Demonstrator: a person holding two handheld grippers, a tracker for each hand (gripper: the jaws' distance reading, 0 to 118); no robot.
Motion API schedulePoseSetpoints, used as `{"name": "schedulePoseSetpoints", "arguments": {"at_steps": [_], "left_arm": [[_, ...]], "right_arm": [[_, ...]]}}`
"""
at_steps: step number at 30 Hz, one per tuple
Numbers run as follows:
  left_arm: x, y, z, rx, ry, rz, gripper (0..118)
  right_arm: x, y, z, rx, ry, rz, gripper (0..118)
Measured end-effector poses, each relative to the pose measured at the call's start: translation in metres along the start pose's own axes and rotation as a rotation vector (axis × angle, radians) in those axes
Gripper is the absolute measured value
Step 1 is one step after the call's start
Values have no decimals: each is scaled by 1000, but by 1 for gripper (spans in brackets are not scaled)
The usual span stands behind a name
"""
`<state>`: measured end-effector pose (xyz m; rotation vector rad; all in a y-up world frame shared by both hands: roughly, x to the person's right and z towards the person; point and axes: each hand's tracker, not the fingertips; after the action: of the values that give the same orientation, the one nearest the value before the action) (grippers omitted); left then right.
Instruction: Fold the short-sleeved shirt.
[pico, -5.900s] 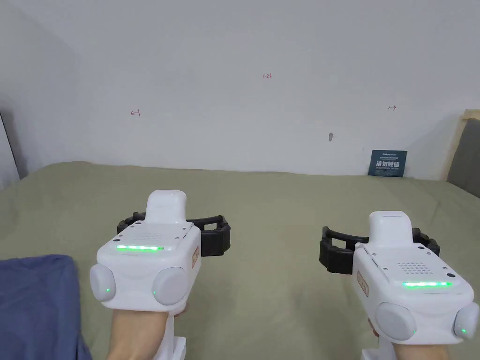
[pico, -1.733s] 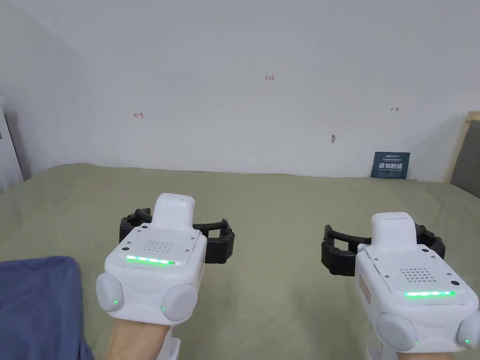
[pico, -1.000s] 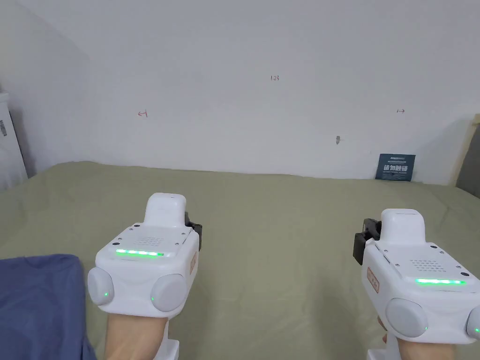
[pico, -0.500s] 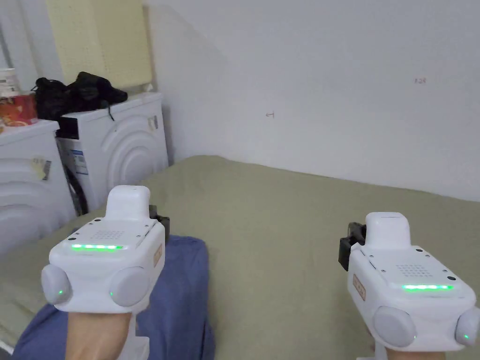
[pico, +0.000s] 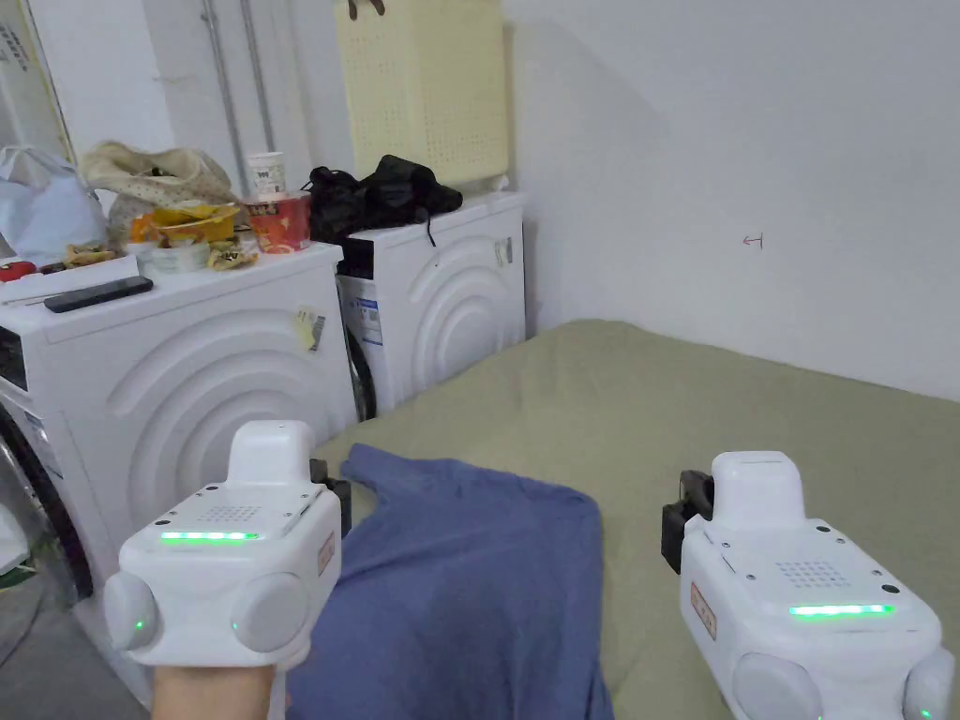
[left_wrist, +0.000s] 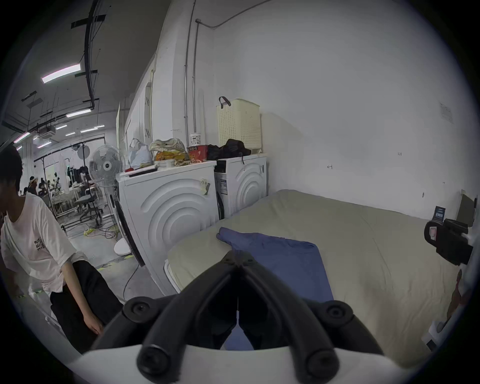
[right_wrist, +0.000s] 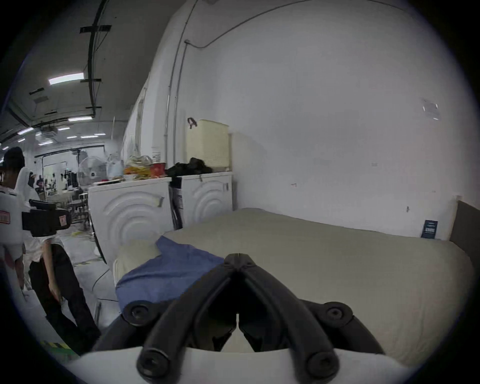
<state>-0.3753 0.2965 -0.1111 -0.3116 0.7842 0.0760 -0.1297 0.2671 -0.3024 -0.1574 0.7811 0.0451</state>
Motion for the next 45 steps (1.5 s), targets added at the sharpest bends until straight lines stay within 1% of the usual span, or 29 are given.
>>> {"name": "schedulePoseSetpoints", "arguments": {"at_steps": [7,11,15,20,23,25,26,27,28,29,30,31,33,36,38,39,40,41,42,43,44,45], "left_arm": [[1,-7,-30,-33,-18,16,0],[12,-13,-68,-101,-55,11,0],[29,-28,-126,-199,-82,22,0],[53,-53,-210,-355,-128,-7,0],[70,-68,-255,-451,-153,-35,0],[79,-78,-282,-533,-185,-17,3],[85,-83,-293,-573,-206,-34,7],[92,-87,-298,-577,-207,-43,17],[98,-91,-304,-595,-202,-82,40],[103,-95,-313,-634,-230,-93,82],[107,-100,-322,-681,-252,-80,110],[111,-105,-324,-710,-258,-69,118],[124,-113,-328,-728,-211,-52,117],[137,-125,-325,-730,-158,-118,116],[143,-130,-322,-734,-151,-114,114],[138,-130,-331,-729,-147,-120,112],[139,-128,-331,-732,-145,-131,105],[140,-123,-325,-723,-154,-128,82],[142,-117,-319,-703,-144,-141,52],[140,-108,-310,-665,-117,-166,9],[140,-102,-304,-655,-95,-177,0],[138,-95,-295,-622,-64,-167,0]], "right_arm": [[2,-5,-18,-28,-3,5,0],[7,-14,-33,-50,-12,13,0],[11,-30,-52,-93,-12,10,0],[12,-57,-77,-153,-2,26,0],[17,-71,-90,-195,1,-1,0],[21,-81,-95,-216,3,-10,0],[22,-86,-98,-226,1,-7,0],[24,-91,-99,-235,1,-2,0],[25,-95,-100,-243,-3,4,0],[28,-100,-101,-254,-8,5,0],[31,-104,-101,-265,-8,1,0],[33,-107,-101,-275,-9,1,0],[39,-114,-101,-292,-20,3,0],[48,-118,-96,-312,-35,-15,0],[56,-117,-91,-320,-42,-26,0],[60,-116,-87,-320,-47,-27,0],[63,-115,-82,-319,-55,-25,0],[67,-112,-75,-314,-65,-23,0],[73,-110,-68,-310,-73,-24,0],[78,-107,-60,-307,-80,-25,0],[84,-104,-49,-301,-96,-27,0],[90,-102,-39,-293,-120,-26,0]]}}
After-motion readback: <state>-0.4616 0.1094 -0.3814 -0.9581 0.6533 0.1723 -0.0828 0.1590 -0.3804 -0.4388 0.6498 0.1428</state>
